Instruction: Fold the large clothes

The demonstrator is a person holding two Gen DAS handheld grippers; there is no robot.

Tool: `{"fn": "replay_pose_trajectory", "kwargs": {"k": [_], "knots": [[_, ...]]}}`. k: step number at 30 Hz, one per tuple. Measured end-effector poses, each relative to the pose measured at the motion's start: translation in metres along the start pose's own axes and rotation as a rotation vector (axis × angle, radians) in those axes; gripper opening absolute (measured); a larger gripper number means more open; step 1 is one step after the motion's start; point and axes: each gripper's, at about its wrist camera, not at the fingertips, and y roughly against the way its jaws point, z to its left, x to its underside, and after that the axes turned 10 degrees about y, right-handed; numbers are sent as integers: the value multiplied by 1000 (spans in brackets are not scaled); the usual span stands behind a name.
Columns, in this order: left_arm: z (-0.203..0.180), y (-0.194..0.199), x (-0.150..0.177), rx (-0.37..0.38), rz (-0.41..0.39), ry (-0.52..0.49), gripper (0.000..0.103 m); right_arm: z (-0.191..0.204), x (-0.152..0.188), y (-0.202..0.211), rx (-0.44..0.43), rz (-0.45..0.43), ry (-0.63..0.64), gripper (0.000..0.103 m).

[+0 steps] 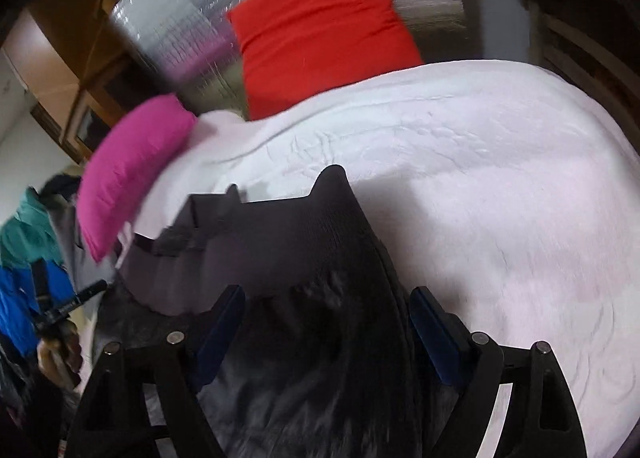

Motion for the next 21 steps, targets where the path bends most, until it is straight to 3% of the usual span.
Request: {"fn": "replay_pose_trajectory", "kwargs": {"k": [2,4,5,6,7,10,12,13,16,18,21], "knots": [[-6,-14,-3,-12,31,-23,72,-2,-3,-14,-2,23,-6,84],[-12,-20,-4,-25,18,-42,70,0,-4,-25,-15,51,7,69],[-14,-21,-5,-31,12,-52,45,0,-3,-27,-2,69,10,46],[-18,-27,-5,-58,35,-72,27,0,-4,-31,13,87,18,19],[-19,-31,-5,-80,55,-79,23,3,-4,-28,19,93,37,17],[-23,-17,-4,-140,-28,-98,18,25,-17,3,65,17,139,12],[-16,0,-9,-121,-99,-31,18,31,-25,27,84,-61,160,11],[-11,-4,-12,-122,-97,1,18,22,-28,28,100,-80,129,11],[-5,-49,-8,-166,39,34,18,-14,-18,-18,159,38,7,11],[-11,-59,-3,-207,24,6,19,-20,-1,-45,174,84,-19,11],[-13,-59,-2,-218,16,-7,19,-29,4,-46,156,51,-81,11]]}}
